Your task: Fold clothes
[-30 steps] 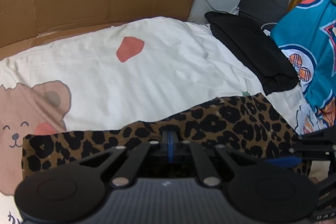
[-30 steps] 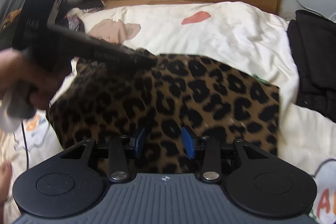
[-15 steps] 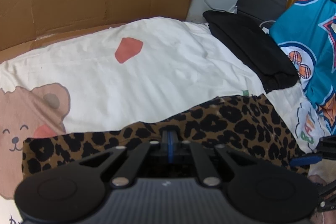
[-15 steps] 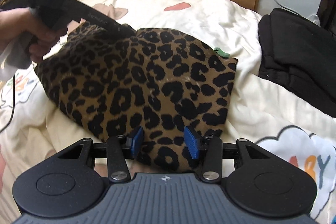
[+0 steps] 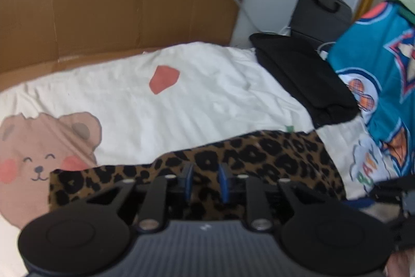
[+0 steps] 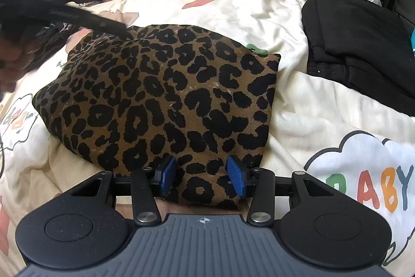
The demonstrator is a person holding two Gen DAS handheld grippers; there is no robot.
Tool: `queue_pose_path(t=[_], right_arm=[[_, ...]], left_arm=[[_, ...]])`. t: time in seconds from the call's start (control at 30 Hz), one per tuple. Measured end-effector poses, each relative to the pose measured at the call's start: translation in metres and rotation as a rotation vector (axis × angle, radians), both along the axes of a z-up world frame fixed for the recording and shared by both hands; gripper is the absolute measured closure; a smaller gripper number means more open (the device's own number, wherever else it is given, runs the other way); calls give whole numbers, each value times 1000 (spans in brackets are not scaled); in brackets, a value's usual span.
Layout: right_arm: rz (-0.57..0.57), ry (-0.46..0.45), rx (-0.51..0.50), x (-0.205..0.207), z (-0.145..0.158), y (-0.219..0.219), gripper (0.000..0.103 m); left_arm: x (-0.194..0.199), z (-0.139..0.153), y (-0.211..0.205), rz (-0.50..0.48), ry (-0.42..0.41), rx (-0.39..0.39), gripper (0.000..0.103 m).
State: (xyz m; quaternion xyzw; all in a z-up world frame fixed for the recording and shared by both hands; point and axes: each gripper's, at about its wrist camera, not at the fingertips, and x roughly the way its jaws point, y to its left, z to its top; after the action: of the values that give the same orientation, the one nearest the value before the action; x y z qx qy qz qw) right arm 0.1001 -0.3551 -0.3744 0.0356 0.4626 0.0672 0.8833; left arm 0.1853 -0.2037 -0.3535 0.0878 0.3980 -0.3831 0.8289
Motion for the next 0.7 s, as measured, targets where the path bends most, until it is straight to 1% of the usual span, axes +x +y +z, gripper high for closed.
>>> queue_pose_path(t=[0.07,0.1,0.13,0.17,0.2,0.23,0.27,0.3,0.47,0.63,0.7], right_arm=[[-2,2,3,1,0,0,53],[-3,3,5,2,0,0,53],[-5,3,7,2,0,0,53],[-7,3,8,2,0,0,53],[-10,3,8,2,0,0,53],[-13,2,9,2,0,0,53],[-15,2,10,2,0,0,53],[-17,3,11,3,1,0,53],[-26,7,15,4,1,1,52],[-27,8,17,5,1,1,52],[-29,10,21,5,2,0,52]], left_arm=[[-14,4,4,-11,0,-2,75],[-21,5,6,-16,0,-3,71],[-28,6,8,-24,0,0,63],[-35,6,8,-34,-3,8,59],[-42,5,8,-45,-6,16,49],[-49,3,6,-59,-11,27,44],[-54,1,5,-75,-17,38,35],[-60,-2,4,-90,-22,49,32],[-79,-19,5,-147,-42,115,32],[-81,-33,24,-129,-56,177,32],[-80,-36,34,-110,-51,191,32]])
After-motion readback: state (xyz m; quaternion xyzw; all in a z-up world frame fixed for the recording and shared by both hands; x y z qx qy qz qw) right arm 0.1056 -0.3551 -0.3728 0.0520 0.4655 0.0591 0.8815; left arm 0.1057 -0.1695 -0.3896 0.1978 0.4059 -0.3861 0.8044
